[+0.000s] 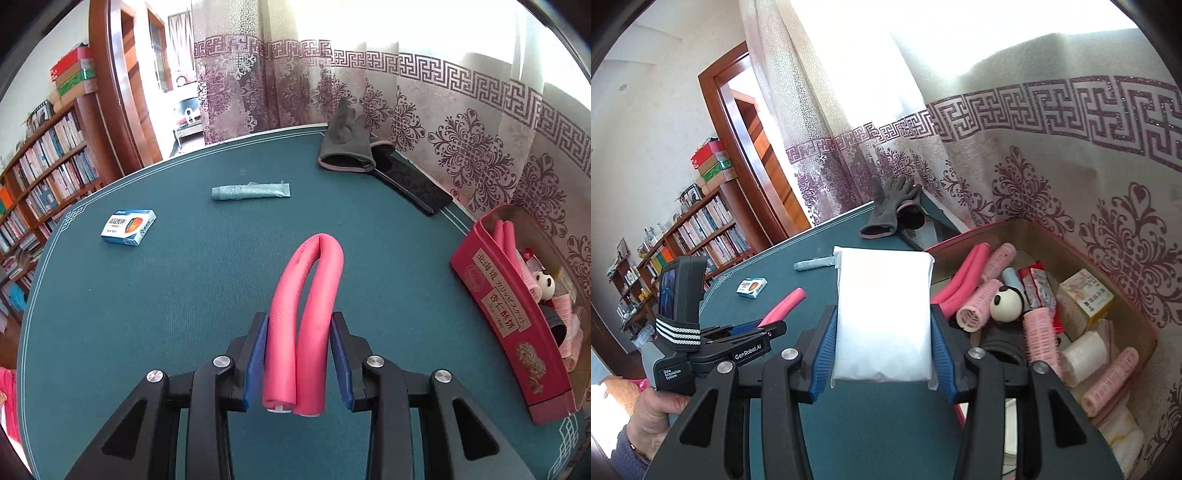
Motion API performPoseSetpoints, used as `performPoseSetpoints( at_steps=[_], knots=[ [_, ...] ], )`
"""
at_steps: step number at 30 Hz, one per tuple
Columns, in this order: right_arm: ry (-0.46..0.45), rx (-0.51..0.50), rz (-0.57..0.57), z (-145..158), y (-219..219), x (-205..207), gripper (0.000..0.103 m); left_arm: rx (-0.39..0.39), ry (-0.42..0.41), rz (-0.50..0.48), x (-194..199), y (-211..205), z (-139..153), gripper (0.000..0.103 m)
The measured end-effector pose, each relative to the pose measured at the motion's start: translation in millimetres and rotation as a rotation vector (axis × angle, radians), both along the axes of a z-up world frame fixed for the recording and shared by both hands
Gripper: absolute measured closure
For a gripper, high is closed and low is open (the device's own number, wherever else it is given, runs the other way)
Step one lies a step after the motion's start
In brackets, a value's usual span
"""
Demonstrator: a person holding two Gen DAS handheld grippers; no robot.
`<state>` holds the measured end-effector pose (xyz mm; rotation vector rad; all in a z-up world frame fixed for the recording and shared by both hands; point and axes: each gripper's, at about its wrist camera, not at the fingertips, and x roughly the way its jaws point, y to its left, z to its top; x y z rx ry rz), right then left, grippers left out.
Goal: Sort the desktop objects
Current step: 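Grasp the bent pink foam curler with the left tool, then lower the curler and packet into the tin box and open both tools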
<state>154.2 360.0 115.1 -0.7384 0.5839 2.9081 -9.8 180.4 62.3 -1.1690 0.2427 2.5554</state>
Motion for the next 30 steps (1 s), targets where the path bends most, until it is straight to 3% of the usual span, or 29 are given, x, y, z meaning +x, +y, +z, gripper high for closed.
performPoseSetpoints(
  at_steps=[10,16,22,30],
  knots=[
    [-0.053,0.031,-0.134,-13.9,44.0,39.3,0.051,0.053,0.022,-0.076,18.6,38.3,20.3,0.068],
    [-0.082,0.034,-0.214,-25.2,71.4,37.7,0.051,0.078,0.048,-0.147,27.8,70.8,35.9,0.068],
    [-0.177,0.029,-0.260,-46.4,92.5,26.9,0.051,0.120,0.068,-0.249,34.9,119.6,49.8,0.068],
    [-0.168,0.084,-0.253,-42.0,84.3,42.0,0.041,0.130,0.005,-0.379,39.6,187.3,40.7,0.068]
  ],
)
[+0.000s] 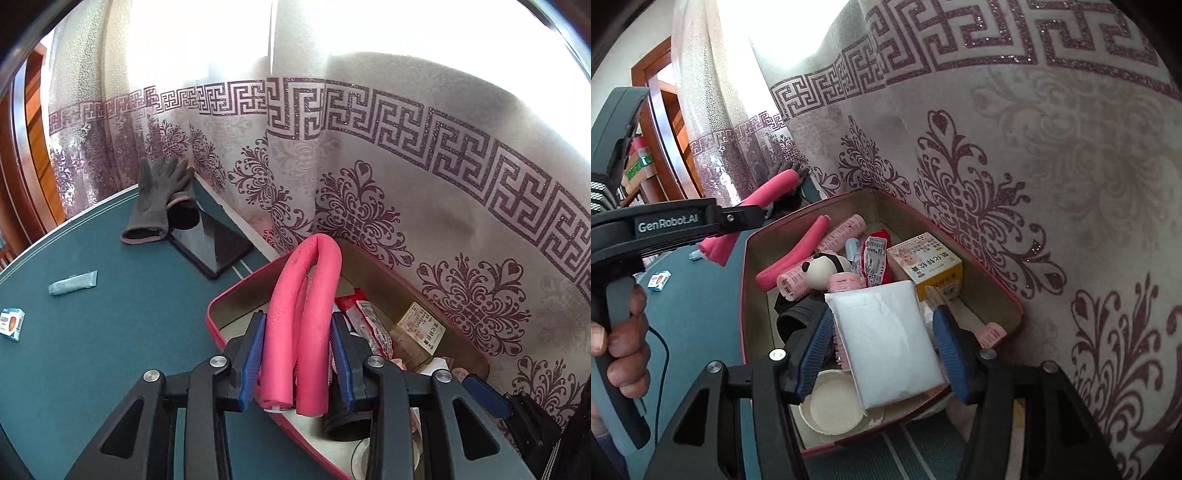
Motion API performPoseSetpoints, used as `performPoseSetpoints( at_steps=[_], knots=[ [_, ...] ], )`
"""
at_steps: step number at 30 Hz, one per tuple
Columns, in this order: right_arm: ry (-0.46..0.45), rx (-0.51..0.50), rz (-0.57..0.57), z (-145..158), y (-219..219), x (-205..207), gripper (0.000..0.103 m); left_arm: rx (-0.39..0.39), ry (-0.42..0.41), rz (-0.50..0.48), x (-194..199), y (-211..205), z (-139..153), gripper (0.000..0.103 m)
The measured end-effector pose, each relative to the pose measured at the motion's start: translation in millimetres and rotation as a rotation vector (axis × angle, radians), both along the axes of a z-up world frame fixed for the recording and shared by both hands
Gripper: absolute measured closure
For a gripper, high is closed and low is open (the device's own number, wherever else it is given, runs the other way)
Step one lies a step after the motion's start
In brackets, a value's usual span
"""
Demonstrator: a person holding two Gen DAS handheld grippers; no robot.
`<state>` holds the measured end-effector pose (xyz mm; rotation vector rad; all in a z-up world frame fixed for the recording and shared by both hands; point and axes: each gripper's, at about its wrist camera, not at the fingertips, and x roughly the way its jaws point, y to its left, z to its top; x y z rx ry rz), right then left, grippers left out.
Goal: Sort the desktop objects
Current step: 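Lower the curler and packet into the tin box and open both tools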
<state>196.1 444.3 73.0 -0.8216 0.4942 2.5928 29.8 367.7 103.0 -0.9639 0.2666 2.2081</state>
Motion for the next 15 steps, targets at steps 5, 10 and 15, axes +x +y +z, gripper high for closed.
performPoseSetpoints(
  at_steps=[5,10,15],
  knots=[
    [0.012,-0.009,0.012,2.0,-5.6,5.6,0.037,-0.025,-0.009,-0.049,7.2,14.2,-9.9,0.059],
    [0.013,-0.026,0.029,1.1,-10.5,3.6,0.036,-0.010,-0.013,-0.029,7.3,3.5,-14.5,0.027],
    [0.030,-0.037,0.037,4.6,-14.1,3.1,0.036,0.005,-0.025,0.005,2.7,-15.3,-14.0,0.027]
  ],
)
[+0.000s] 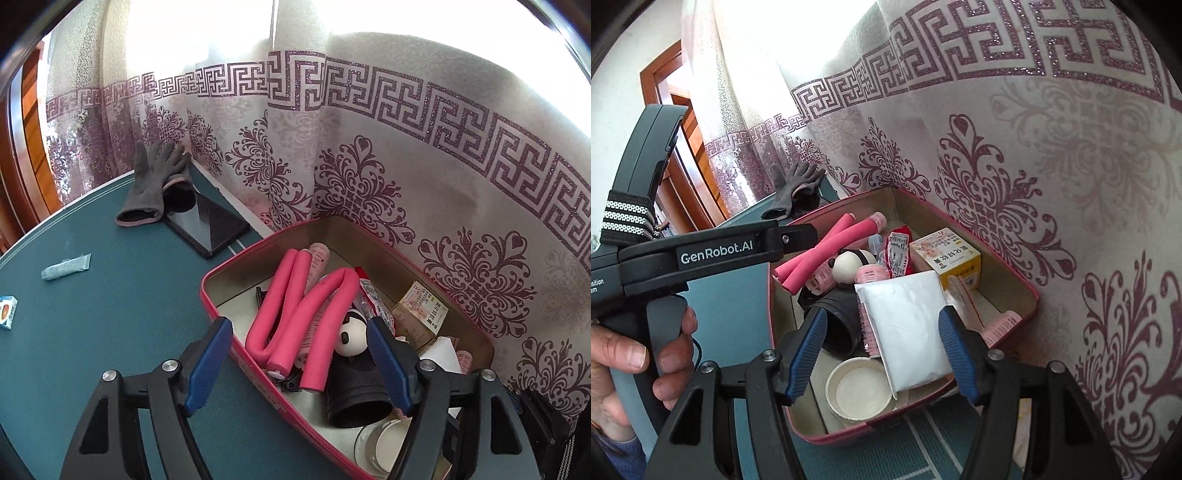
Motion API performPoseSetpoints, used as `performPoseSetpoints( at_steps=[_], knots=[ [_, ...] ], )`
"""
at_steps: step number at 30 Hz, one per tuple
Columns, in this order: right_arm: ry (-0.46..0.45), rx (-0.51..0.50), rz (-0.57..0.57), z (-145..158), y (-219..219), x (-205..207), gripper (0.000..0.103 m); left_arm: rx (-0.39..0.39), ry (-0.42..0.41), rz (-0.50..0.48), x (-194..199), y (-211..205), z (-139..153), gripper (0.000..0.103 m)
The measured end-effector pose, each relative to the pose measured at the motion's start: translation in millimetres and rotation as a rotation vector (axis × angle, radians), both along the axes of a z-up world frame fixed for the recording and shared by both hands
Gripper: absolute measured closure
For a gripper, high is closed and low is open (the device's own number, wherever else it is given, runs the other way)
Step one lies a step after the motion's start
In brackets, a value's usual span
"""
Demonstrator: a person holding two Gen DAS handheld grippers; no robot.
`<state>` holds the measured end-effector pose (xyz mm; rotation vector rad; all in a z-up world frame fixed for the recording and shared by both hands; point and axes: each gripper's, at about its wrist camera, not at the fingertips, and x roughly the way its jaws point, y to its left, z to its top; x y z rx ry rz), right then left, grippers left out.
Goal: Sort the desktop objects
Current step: 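Lower the curler and packet into the tin box and open both tools, then withdraw both tools from the tin box back over the table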
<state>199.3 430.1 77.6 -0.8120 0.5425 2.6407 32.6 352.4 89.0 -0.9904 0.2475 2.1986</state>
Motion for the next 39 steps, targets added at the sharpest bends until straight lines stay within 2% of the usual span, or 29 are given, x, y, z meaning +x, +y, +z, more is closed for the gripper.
performPoseSetpoints(
  at_steps=[12,16,22,30,38,39],
  knots=[
    [0.041,-0.013,0.057,9.2,-12.3,-6.3,0.033,0.004,-0.018,0.173,-14.9,-68.9,-3.1,0.027],
    [0.045,-0.017,0.069,10.7,-17.7,-7.3,0.033,0.011,-0.035,0.238,-18.3,-94.9,-6.1,0.019],
    [0.068,-0.006,0.068,21.3,-29.9,-3.8,0.031,0.008,-0.054,0.298,-21.8,-132.7,-15.1,0.019],
    [0.088,0.049,0.184,36.3,-76.6,-21.5,0.024,0.019,-0.106,0.463,-41.7,-210.2,-36.9,0.018],
    [0.016,0.034,0.315,20.6,-127.2,-62.9,0.023,0.003,-0.106,0.668,-69.8,-296.3,-50.4,0.018],
    [0.011,0.036,0.324,19.0,-132.5,-67.1,0.023,0.000,-0.106,0.683,-73.6,-304.5,-51.4,0.015]
  ],
)
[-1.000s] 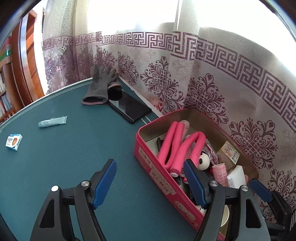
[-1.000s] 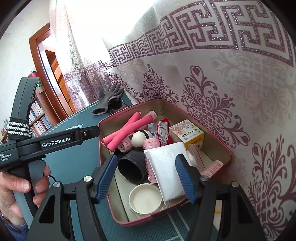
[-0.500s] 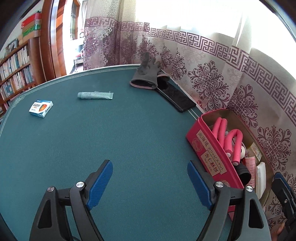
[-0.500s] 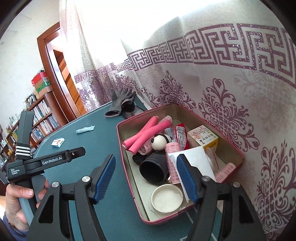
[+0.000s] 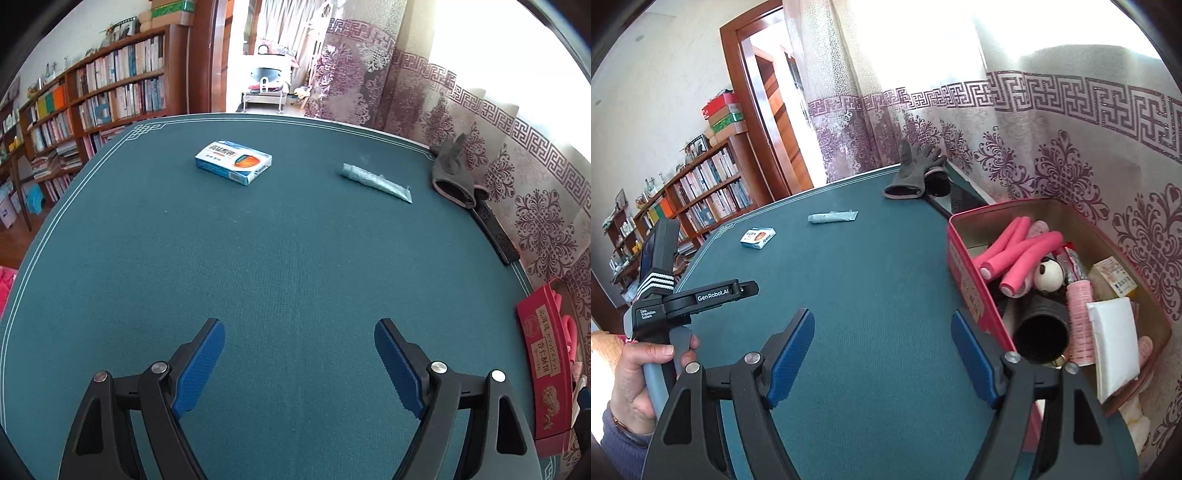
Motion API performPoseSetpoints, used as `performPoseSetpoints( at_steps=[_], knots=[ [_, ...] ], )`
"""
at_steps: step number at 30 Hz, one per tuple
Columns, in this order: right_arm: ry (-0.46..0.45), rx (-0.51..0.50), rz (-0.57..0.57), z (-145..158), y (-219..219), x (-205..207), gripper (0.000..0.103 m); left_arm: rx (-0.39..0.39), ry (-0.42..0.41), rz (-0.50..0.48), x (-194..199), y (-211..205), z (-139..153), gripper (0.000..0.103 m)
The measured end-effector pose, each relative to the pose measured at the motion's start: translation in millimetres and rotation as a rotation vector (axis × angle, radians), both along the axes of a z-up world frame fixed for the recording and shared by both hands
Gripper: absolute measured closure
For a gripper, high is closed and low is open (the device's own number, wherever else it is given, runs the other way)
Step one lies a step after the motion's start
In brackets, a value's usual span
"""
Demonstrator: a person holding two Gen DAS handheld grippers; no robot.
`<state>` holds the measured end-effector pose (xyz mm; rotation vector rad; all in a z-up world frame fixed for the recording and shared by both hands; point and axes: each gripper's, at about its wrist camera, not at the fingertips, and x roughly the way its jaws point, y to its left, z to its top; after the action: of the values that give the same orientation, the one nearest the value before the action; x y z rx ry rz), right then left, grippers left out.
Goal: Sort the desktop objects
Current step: 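Withdraw both tools from the tin box back over the table, then move the left tool to the blue-and-white medicine box and grasp it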
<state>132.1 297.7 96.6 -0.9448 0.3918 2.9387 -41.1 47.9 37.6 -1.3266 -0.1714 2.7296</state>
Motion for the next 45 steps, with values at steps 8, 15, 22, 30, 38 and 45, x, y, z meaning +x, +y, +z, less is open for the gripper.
performPoseSetpoints(
  at_steps=[8,15,22,30,38,45],
  knots=[
    [-0.068,-0.037,0.038,-18.0,-34.7,-40.2,0.021,-0.083,0.034,0.048,-45.4,-51.4,0.7,0.001],
    [-0.108,-0.018,0.076,-29.2,-66.9,-73.9,0.021,-0.122,0.046,0.036,-104.9,-75.0,-2.7,0.001],
    [-0.147,0.002,0.090,-38.8,-79.7,-100.3,0.021,-0.121,0.053,-0.005,-160.5,-76.2,-7.7,0.001],
    [-0.175,-0.003,0.077,-47.9,-78.2,-115.4,0.021,-0.134,0.078,-0.081,-197.7,-62.0,-11.4,0.001],
    [-0.191,-0.003,0.092,-54.5,-84.5,-124.8,0.021,-0.187,0.094,-0.167,-211.0,-48.1,-19.2,0.001],
    [-0.204,-0.004,0.112,-54.9,-87.6,-135.9,0.021,-0.172,0.040,-0.136,-229.4,-53.1,-29.6,0.000]
  ],
)
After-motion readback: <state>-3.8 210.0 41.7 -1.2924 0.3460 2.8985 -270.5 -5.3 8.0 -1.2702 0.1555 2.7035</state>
